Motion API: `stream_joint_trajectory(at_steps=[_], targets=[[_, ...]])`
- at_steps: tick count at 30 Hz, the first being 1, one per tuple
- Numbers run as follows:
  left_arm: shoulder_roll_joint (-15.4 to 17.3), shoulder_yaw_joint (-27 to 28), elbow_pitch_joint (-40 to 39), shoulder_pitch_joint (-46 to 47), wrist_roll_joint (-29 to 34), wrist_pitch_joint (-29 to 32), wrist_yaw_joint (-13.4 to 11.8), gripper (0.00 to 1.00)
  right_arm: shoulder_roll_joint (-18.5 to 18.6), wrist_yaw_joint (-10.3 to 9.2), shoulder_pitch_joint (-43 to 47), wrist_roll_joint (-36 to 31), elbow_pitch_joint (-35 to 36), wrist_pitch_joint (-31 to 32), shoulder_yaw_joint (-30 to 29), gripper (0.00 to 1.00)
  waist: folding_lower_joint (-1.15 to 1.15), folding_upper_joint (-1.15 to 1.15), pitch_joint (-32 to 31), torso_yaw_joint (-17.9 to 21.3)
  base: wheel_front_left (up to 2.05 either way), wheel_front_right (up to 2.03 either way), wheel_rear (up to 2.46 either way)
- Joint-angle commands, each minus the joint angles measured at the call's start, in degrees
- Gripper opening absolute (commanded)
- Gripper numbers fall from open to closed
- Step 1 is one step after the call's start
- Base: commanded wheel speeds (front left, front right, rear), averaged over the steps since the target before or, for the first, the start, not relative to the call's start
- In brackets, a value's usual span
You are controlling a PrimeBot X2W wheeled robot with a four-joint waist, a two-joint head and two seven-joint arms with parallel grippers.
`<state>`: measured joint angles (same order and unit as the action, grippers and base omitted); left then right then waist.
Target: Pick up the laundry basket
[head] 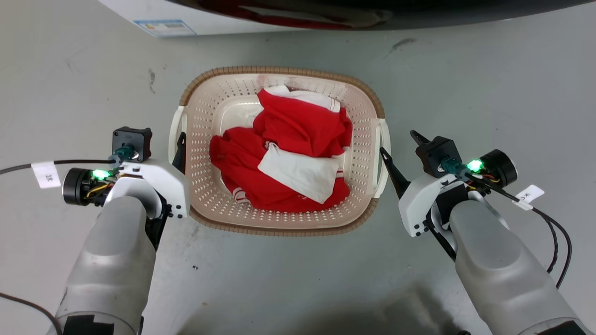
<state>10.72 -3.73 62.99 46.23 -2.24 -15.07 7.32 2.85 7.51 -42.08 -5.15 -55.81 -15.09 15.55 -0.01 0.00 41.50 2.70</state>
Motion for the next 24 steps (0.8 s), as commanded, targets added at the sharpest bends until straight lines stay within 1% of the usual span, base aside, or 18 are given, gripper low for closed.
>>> stream_joint_trajectory(at_steps=[1,8,24], targets=[[0.18,-0.34,1.16,1.36,-0.13,-0.16,-0.03,1.00,0.06,-0.04,-1.34,0.69,-1.32,-0.13,0.47,1.00,0.01,0.00,0.99,-0.05,0.00,0.00,0.00],[0.12,-1.62,4.47,3.91,-0.42,-0.16,0.05,1.00,0.06,-0.04,-4.36,2.53,-6.41,-0.13,2.83,1.00,0.01,0.00,3.47,-0.16,0.00,0.00,0.00],[-1.49,-5.52,9.48,7.97,-0.75,-0.12,0.11,1.00,0.07,-0.04,-8.85,7.92,-12.06,-0.06,8.82,1.00,0.01,0.00,7.75,-0.81,0.00,0.00,0.00]])
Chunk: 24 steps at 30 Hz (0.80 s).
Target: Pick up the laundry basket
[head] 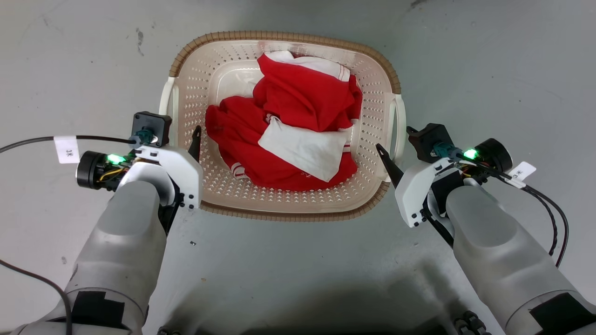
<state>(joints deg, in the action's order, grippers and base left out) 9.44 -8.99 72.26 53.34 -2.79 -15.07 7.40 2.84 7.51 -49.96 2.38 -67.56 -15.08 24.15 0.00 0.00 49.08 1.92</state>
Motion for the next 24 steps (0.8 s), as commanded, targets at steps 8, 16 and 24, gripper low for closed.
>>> stream_joint_trajectory(at_steps=[8,16,24], targets=[[-0.37,-2.01,0.94,1.32,-1.26,0.70,0.03,0.00,0.22,-0.04,-2.04,1.80,-1.43,-0.03,1.89,0.00,0.00,0.00,0.43,0.08,0.00,0.00,0.00],[-0.52,-3.52,1.38,-0.43,-2.70,1.12,0.04,0.00,0.25,-0.04,-1.31,2.20,-2.21,-0.15,2.77,0.00,0.00,0.00,-2.66,0.01,0.00,0.00,0.00],[-0.83,-4.90,1.57,-3.40,-4.74,2.86,0.05,0.00,0.24,-0.04,0.43,3.52,-3.12,-0.04,3.83,0.00,0.00,0.00,-8.49,-0.07,0.00,0.00,0.00]])
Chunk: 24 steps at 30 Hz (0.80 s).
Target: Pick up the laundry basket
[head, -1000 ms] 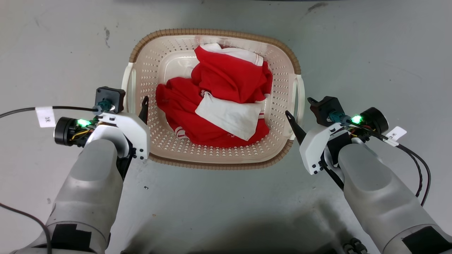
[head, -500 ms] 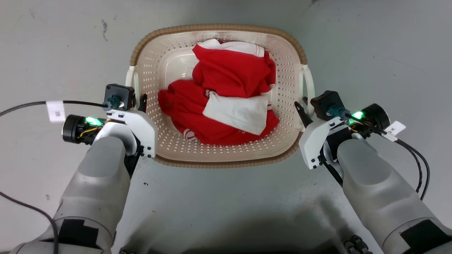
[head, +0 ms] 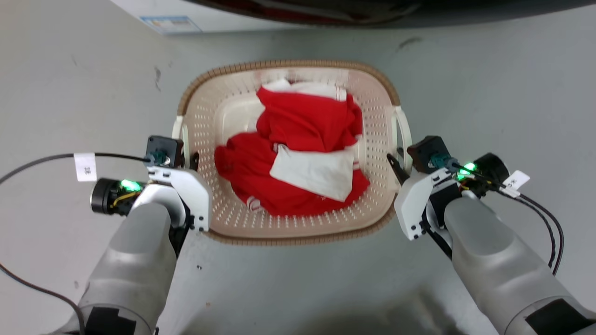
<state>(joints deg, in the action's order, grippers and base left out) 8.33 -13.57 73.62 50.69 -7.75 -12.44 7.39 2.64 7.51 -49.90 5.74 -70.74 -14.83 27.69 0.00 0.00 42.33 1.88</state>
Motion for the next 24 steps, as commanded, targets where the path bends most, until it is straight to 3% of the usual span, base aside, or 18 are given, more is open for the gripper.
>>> stream_joint_trajectory(at_steps=[1,24], targets=[[0.23,-0.53,0.23,-1.26,-0.17,0.55,0.06,0.00,0.44,-0.04,0.70,0.43,-0.14,-0.08,0.46,0.00,0.00,0.00,-2.69,-0.02,0.00,0.00,0.00],[-1.63,-8.80,0.27,-15.15,-10.33,9.42,0.11,0.00,0.40,-0.06,11.52,10.14,-2.02,8.11,7.17,0.00,0.00,0.00,-26.53,0.33,0.00,0.00,0.00]])
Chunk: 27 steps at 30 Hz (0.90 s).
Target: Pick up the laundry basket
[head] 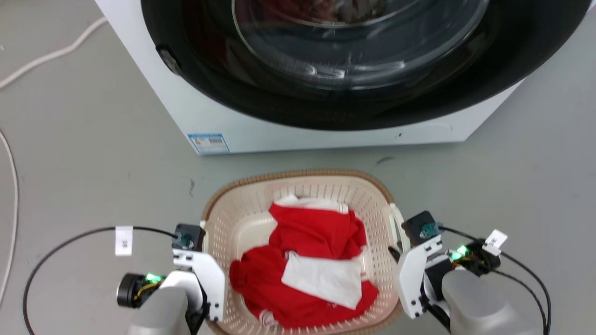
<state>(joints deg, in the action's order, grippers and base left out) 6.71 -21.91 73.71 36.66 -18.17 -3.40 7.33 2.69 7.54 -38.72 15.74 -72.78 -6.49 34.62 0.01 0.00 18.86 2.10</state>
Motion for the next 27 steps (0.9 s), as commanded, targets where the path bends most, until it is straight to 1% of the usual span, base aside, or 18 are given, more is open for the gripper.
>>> stream_joint_trajectory(at_steps=[1,8,16,27], targets=[[-0.07,-1.00,0.17,-1.78,-0.49,0.84,0.17,0.00,0.36,-0.10,0.86,0.59,-0.04,0.26,0.46,0.00,-0.01,0.00,-4.04,0.11,0.00,0.00,0.00],[-0.34,-4.87,-0.73,-6.27,-4.66,4.54,0.18,0.00,0.37,-0.11,4.80,2.61,-0.45,2.73,1.95,0.00,-0.01,0.00,-10.80,-0.24,0.00,0.00,0.00],[0.59,-9.28,-2.63,-10.09,-9.38,8.23,0.19,0.00,0.36,-0.11,8.28,4.24,-0.77,5.53,3.36,0.00,-0.01,0.00,-17.21,-0.83,0.00,0.00,0.00],[1.99,-13.68,-3.71,-10.72,-14.17,9.83,0.19,0.00,0.45,-0.11,9.35,6.22,-0.94,8.11,5.22,0.00,-0.01,0.00,-20.70,-0.77,0.00,0.00,0.00]])
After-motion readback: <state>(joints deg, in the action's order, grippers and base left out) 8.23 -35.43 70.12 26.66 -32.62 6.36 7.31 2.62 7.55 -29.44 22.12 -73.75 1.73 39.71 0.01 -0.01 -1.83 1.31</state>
